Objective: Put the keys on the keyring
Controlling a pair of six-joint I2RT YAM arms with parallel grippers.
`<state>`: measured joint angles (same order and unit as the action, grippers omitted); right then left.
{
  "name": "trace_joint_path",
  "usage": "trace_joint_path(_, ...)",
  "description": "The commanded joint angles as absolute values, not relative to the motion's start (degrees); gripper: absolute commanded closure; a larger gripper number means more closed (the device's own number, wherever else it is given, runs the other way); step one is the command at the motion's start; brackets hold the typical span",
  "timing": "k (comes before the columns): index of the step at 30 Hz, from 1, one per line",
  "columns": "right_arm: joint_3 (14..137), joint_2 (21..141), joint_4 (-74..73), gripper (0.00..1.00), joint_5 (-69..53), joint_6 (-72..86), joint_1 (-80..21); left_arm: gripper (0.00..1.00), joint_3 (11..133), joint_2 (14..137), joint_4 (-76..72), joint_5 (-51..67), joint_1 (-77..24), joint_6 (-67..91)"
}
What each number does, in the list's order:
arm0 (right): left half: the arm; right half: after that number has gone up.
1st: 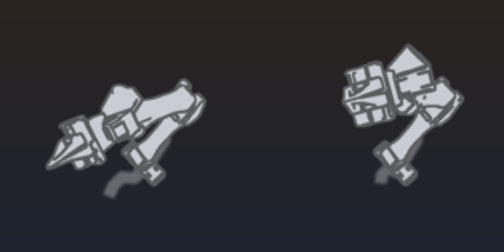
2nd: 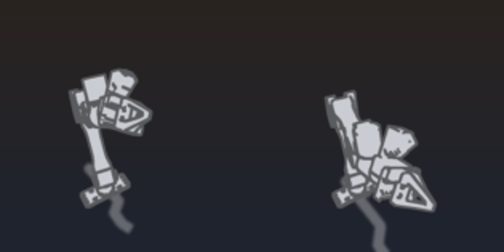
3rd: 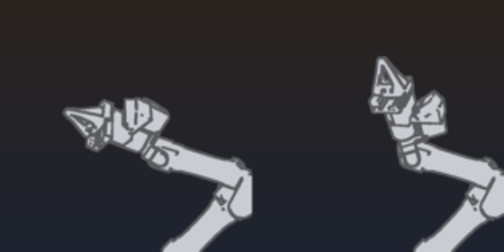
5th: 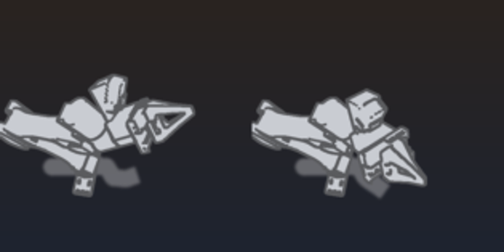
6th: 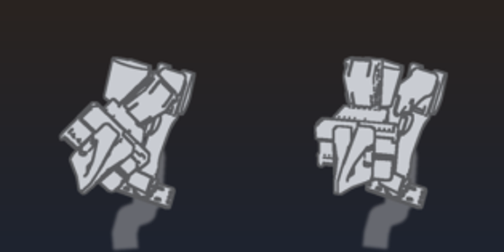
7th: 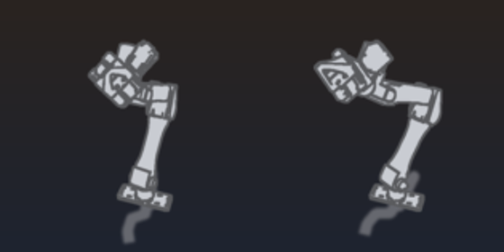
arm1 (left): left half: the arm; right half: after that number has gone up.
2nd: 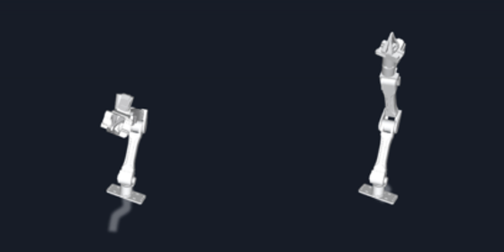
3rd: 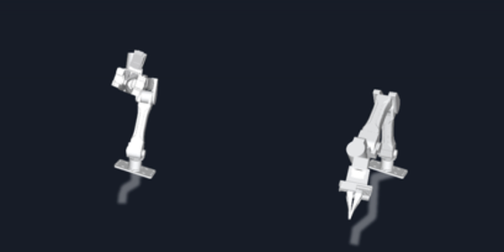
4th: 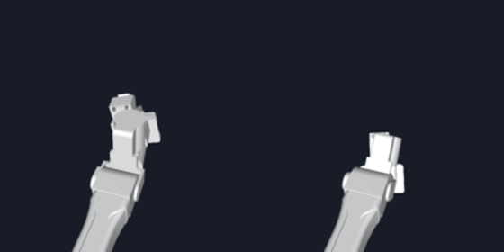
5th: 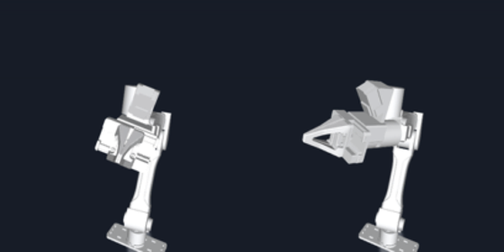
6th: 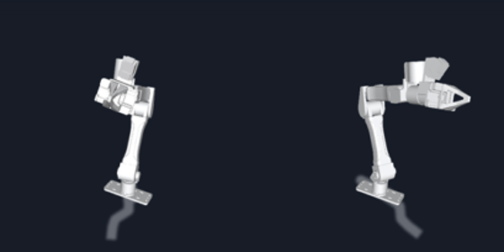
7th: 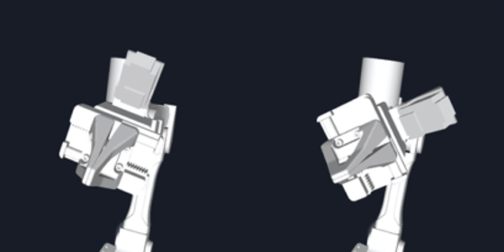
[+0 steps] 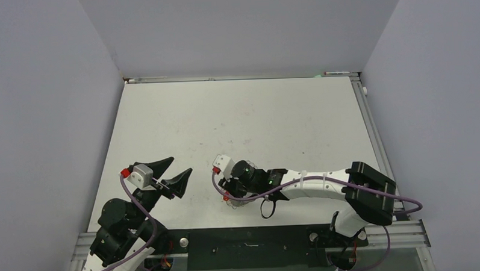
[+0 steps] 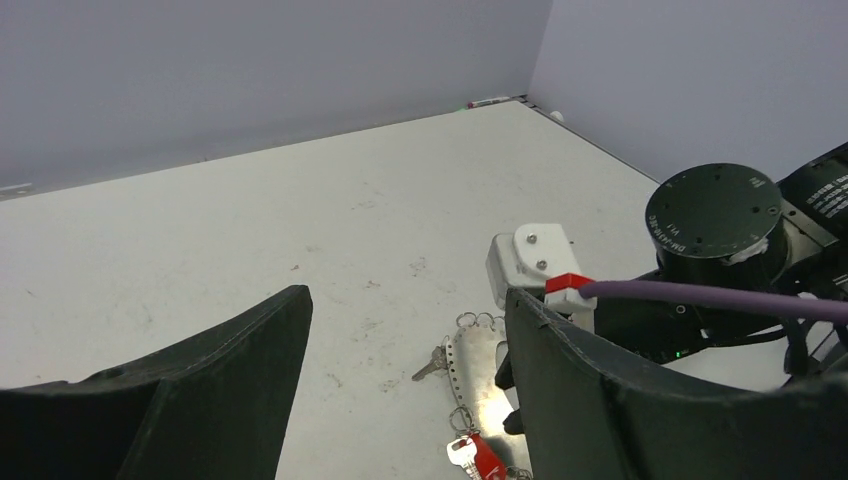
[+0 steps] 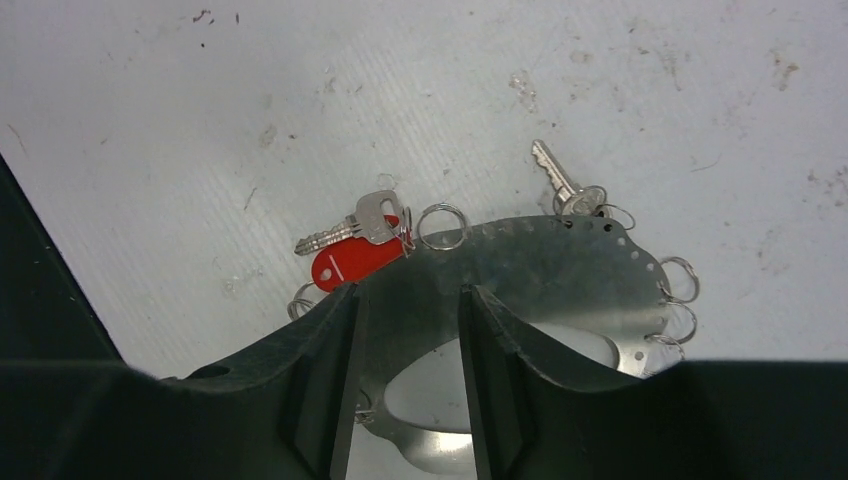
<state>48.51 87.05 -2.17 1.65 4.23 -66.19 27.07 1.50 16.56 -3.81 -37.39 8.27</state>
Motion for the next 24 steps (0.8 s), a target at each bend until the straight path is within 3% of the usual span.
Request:
trace_joint_path(1, 48.7, 90.6, 2.4, 0.62, -4.6, -1.0, -65.7, 0.32, 29.0, 1.3, 15.9, -3.2, -37.1, 7.8)
trace_joint_path(12, 51.2, 97.5, 5.2, 0.69, -5.2, -3.8, -65.0, 0.32, 29.0, 1.7, 15.8, -3.3, -37.1, 7.8)
trace_joint_path(24, 51.2, 97.3, 7.3, 0.71, -7.7, -5.1, -63.2, 0.32, 28.8, 2.3, 15.6, -3.1, -37.1, 7.8)
